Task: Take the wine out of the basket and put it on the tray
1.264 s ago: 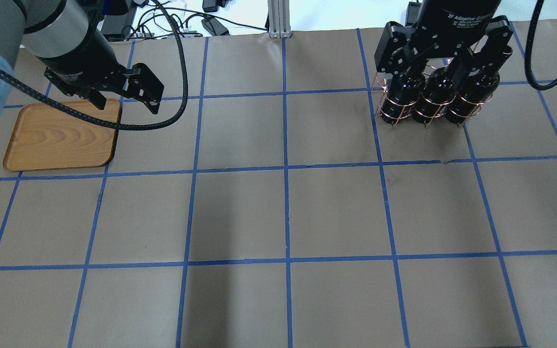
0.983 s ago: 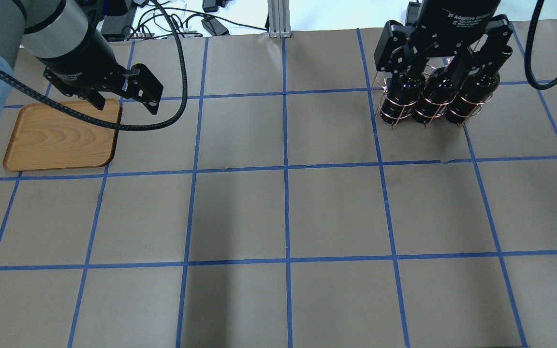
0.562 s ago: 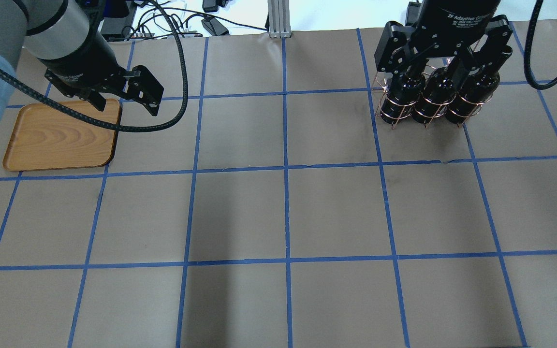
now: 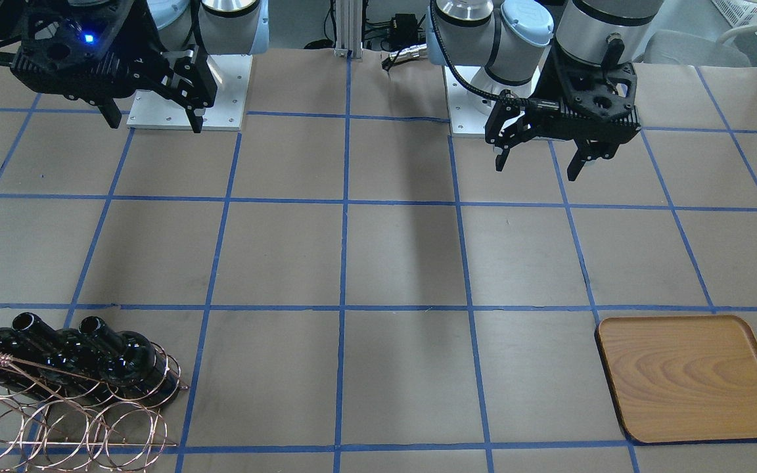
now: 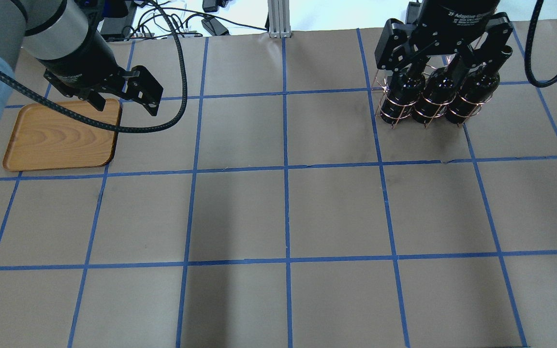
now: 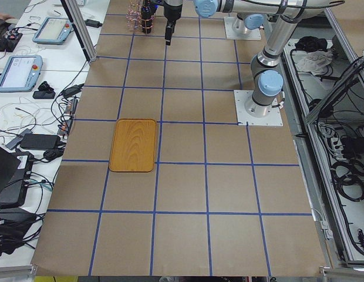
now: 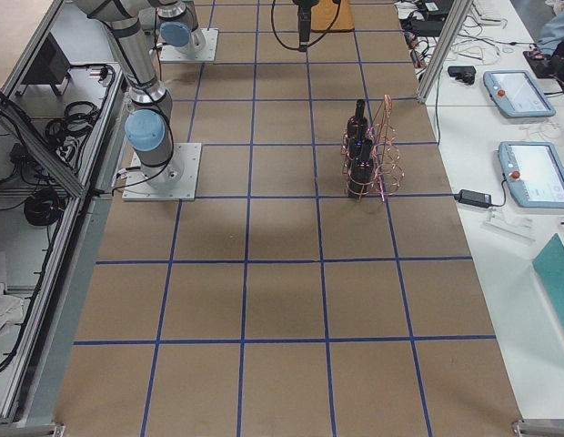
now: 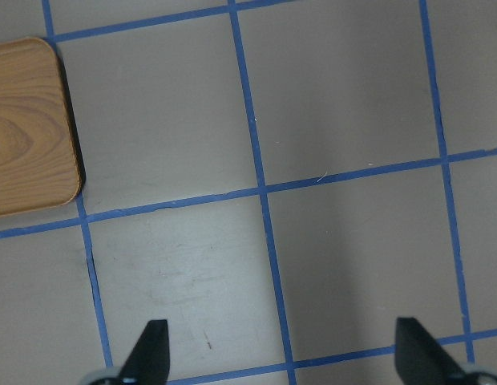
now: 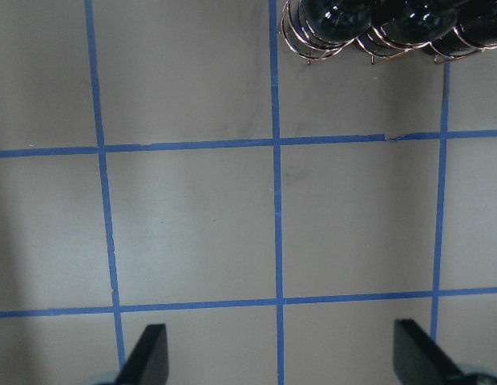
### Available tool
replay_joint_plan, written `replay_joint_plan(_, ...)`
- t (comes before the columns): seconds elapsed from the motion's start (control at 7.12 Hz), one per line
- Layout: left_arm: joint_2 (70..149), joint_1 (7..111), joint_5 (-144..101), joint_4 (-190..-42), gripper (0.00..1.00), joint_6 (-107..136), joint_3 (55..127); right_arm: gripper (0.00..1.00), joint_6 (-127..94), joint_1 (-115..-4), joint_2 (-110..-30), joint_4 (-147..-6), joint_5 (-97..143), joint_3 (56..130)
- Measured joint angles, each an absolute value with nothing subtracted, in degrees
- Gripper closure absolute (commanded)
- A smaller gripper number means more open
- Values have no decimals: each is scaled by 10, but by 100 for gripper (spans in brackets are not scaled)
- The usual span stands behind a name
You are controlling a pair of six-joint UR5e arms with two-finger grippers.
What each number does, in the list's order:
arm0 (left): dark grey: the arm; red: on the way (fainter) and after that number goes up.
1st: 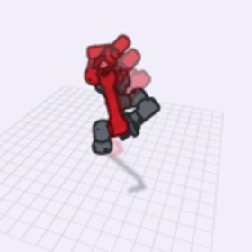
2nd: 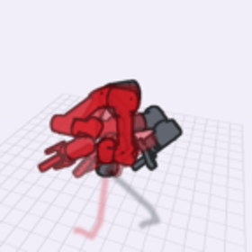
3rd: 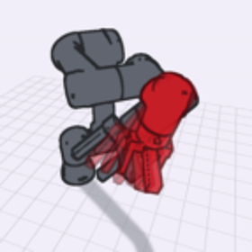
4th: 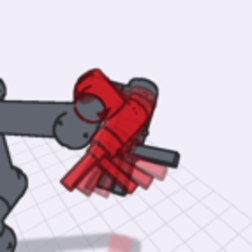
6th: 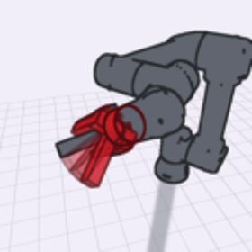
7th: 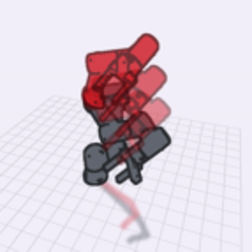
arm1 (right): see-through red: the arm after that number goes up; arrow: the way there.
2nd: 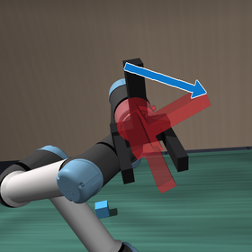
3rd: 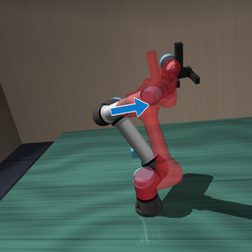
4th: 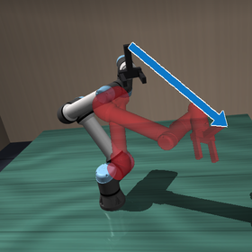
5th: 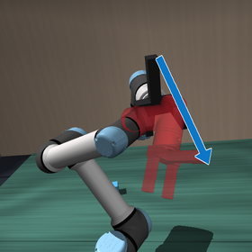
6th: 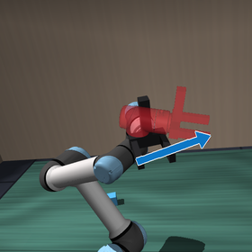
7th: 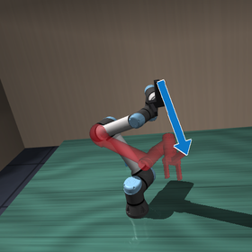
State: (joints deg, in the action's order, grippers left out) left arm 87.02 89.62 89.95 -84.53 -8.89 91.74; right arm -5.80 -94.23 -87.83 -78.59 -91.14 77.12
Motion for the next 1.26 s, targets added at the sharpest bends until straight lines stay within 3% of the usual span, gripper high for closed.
replay_joint_plan(0.56,870,896,899,-844,0,-90,918,0,-55,-926,-840,-864,-917,779)
replay_joint_plan(1.26,869,894,898,-840,0,-91,919,3,55,-807,-751,-975,-915,771)
